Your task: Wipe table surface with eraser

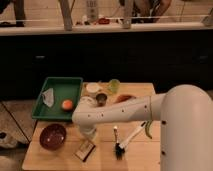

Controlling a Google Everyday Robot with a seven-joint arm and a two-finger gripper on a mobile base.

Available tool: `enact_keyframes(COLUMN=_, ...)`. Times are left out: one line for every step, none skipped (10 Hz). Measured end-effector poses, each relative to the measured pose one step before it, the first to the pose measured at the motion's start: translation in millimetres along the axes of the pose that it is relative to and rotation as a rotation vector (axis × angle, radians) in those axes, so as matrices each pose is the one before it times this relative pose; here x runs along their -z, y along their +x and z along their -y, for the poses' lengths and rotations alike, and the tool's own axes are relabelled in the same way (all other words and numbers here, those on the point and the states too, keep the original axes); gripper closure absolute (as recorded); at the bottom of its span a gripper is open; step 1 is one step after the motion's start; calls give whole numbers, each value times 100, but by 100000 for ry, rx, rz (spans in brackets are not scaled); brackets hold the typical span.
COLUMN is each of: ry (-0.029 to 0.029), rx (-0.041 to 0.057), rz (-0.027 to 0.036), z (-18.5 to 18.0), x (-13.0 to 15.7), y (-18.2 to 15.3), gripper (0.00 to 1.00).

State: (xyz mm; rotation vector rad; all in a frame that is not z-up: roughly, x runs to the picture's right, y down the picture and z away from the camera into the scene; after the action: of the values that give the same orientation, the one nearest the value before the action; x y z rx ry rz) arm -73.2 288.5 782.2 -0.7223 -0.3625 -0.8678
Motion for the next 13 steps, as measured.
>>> enact_keyframes(ry=-925, rx=-1514, rz=-455, z=-956, x=-3, y=456, gripper=99)
enact_keyframes(ry=53, rx=78, rz=-151, z=-16, x=2, y=31, gripper=99)
enact_keyframes(ry=254, rx=248, rz=102, z=158, x=21, y=-118, gripper=99)
enact_keyframes(ry=945, rx=-1840, rz=-1425, z=-24, x=358, y=703, gripper=99)
enact_keyframes(ry=490, rx=-2095, rz=-2063, z=-162, x=695, y=1489, gripper=99)
enact_keyframes(ry=519, rx=-1442, rz=-1267, z=136, x=605, y=1678, gripper=99)
enact_keyframes(ry=406, rx=-520, rz=-1091, z=683, x=530, y=1558, gripper=99)
enact_keyframes(ry=836, rx=529, rz=-490, z=1067, x=470, y=810, gripper=99)
enact_keyframes(ry=340, rx=971, rz=-98, z=929, x=156, y=237, gripper=99)
enact_keyframes(ry=432, rx=1111, rz=183, z=877, x=122, y=-404, gripper=99)
enact_keyframes(ry=373, rx=2093, rz=589, z=1025, x=-20, y=-983, gripper=99)
enact_keyframes(ry=113, rx=2701, rz=1011, z=815, x=-216, y=-1516, gripper=99)
enact_keyframes(ry=263, rx=1904, rz=1054, z=185, x=-251, y=-1279, gripper=99)
